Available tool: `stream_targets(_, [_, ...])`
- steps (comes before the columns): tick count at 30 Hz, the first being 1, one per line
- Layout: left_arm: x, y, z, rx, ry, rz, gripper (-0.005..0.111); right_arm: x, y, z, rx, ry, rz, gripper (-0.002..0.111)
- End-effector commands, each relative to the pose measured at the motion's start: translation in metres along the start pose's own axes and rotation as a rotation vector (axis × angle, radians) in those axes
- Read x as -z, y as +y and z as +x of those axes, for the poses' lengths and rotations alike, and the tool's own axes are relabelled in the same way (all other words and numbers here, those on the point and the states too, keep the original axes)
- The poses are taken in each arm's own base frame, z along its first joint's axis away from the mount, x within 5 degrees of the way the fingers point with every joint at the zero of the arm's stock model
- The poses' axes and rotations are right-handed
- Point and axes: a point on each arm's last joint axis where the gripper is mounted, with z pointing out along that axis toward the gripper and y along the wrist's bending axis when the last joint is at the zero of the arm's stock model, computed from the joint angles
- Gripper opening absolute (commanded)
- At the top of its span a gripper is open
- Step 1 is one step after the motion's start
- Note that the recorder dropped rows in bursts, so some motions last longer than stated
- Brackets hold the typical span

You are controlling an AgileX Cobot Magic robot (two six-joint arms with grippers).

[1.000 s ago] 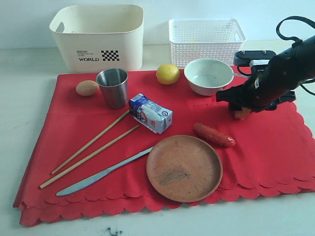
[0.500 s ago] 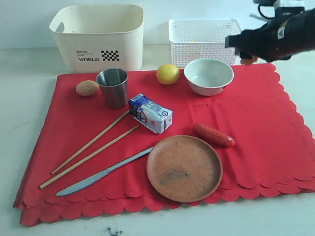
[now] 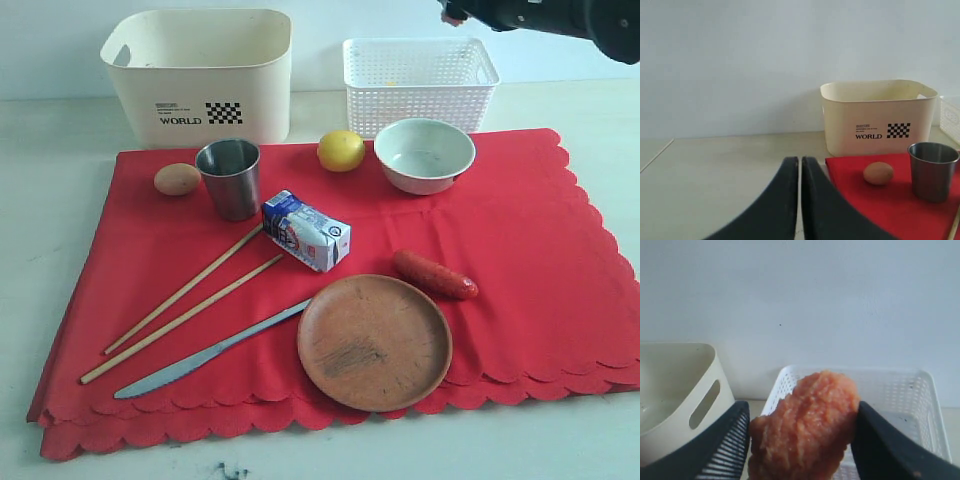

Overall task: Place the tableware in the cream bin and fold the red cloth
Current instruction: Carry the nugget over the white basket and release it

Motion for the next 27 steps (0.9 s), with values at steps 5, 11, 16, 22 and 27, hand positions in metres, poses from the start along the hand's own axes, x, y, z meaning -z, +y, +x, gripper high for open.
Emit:
stream_targets(5, [0.001, 0.0, 0.0, 0.008, -0.006, 0.004, 0.005, -0.093, -0.016, 0.02, -0.012, 0.07, 0.062, 0.0])
stream_targets(11, [0.001, 0.0, 0.0, 0.008, -0.006, 0.004, 0.005, -0.136, -0.031, 0.047, -0.071, 0.197, 0.153, 0.002])
stream_targets(16, [0.001, 0.0, 0.0, 0.008, -0.006, 0.004, 0.005, -0.143, -0.034, 0.054, -0.098, 0.239, 0.18, 0.031])
stream_targets(22, [0.001, 0.0, 0.0, 0.008, -0.006, 0.004, 0.005, -0.143, -0.034, 0.055, -0.098, 0.24, 0.18, 0.062])
stream_targets(27, [0.001, 0.0, 0.0, 0.008, -0.006, 0.004, 0.005, -0.132, -0.033, 0.043, -0.091, 0.284, 0.214, 0.074])
